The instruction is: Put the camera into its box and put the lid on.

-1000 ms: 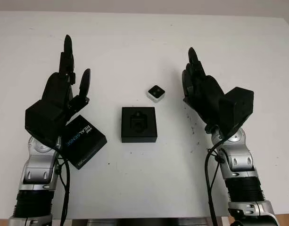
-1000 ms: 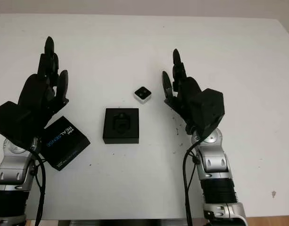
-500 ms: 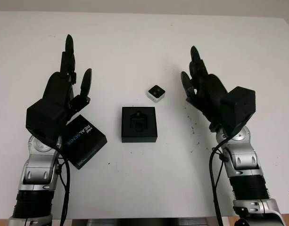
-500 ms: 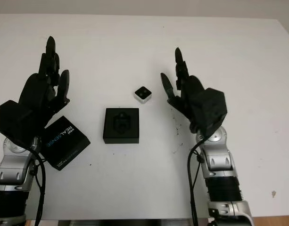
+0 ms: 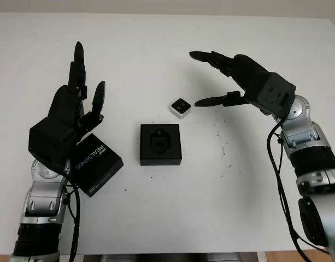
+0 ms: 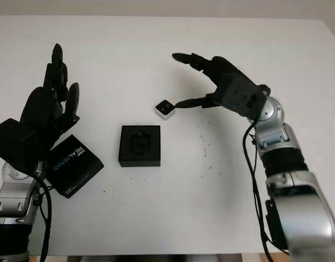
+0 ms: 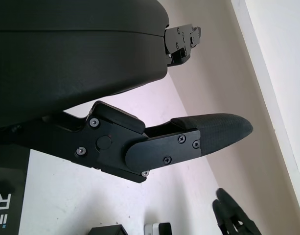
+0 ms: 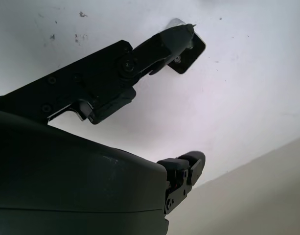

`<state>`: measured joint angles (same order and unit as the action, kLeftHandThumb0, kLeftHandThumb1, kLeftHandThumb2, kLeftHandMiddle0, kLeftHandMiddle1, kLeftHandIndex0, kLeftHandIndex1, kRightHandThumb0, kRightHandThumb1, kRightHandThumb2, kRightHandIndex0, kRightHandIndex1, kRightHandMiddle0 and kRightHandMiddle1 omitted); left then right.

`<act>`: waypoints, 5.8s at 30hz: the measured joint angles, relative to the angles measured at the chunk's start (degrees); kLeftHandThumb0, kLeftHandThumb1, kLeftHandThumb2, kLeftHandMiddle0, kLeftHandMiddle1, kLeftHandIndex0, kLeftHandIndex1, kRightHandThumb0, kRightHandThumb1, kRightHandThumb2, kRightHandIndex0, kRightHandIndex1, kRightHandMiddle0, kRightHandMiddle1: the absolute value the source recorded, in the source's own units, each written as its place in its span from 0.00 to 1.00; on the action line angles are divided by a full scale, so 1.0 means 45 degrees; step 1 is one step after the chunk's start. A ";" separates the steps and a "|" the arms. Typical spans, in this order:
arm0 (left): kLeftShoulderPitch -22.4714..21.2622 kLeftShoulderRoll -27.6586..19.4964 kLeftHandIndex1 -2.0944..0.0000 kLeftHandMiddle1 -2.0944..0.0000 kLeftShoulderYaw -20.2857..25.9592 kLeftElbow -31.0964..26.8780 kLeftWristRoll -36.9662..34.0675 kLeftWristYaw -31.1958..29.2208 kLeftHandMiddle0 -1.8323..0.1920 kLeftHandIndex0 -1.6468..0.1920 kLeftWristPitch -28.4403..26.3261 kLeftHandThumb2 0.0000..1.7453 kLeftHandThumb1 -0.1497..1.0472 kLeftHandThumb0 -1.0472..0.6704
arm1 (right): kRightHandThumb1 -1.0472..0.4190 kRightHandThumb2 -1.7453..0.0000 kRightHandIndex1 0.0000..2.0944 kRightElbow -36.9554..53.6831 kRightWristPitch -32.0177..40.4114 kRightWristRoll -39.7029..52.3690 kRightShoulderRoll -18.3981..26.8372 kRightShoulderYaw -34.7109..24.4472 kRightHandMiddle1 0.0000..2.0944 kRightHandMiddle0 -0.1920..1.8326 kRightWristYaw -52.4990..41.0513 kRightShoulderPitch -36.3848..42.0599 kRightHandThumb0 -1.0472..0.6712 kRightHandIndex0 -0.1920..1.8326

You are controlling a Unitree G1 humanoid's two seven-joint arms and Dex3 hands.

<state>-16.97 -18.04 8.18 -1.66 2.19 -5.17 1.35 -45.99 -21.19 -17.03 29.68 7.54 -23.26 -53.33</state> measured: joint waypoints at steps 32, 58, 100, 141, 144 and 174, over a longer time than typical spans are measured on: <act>0.0139 0.0011 1.00 1.00 -0.0019 -0.0237 0.0011 -0.0010 1.00 1.00 -0.0128 0.38 1.00 0.14 | 0.17 0.97 0.06 -0.2292 -0.4585 -0.5487 0.1084 0.3755 0.10 0.33 0.3923 -0.3088 0.35 0.26; 0.0215 0.0035 1.00 1.00 -0.0016 -0.0239 -0.0034 -0.0002 1.00 1.00 -0.0125 0.37 1.00 0.14 | 0.16 0.97 0.07 -0.3060 -0.4925 -0.5848 0.0585 0.4597 0.09 0.35 0.4484 -0.3159 0.32 0.32; 0.0372 -0.0025 1.00 1.00 0.0003 -0.0440 -0.0257 -0.0300 1.00 1.00 -0.0129 0.35 1.00 0.14 | 0.01 0.95 0.90 -0.3869 -0.4549 -0.7692 0.0359 0.6203 0.75 0.26 0.8182 -0.3016 0.36 0.21; 0.0478 -0.0025 1.00 1.00 -0.0035 -0.0760 -0.0231 -0.0353 1.00 1.00 -0.0362 0.34 1.00 0.15 | 0.00 0.93 1.00 0.1720 -0.2333 -0.3025 0.0590 0.3005 0.93 0.23 0.1658 -0.2009 0.38 0.34; 0.0479 -0.0025 1.00 1.00 -0.0060 -0.0767 -0.0182 -0.0370 1.00 1.00 -0.0448 0.34 1.00 0.15 | 0.00 0.94 1.00 0.2982 -0.1790 -0.3204 0.0786 0.2844 0.84 0.27 0.1342 -0.1518 0.36 0.29; 0.0368 0.0369 1.00 1.00 -0.0283 -0.0869 0.0014 -0.0189 1.00 1.00 -0.0625 0.35 1.00 0.15 | 0.00 0.87 0.04 1.2145 0.5879 -0.1385 0.0199 0.1639 0.88 0.25 -0.2778 0.3231 0.35 0.24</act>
<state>-15.32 -16.38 6.90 -5.57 2.25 -6.02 -1.46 8.67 5.26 -23.26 30.58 14.91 -35.76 -38.79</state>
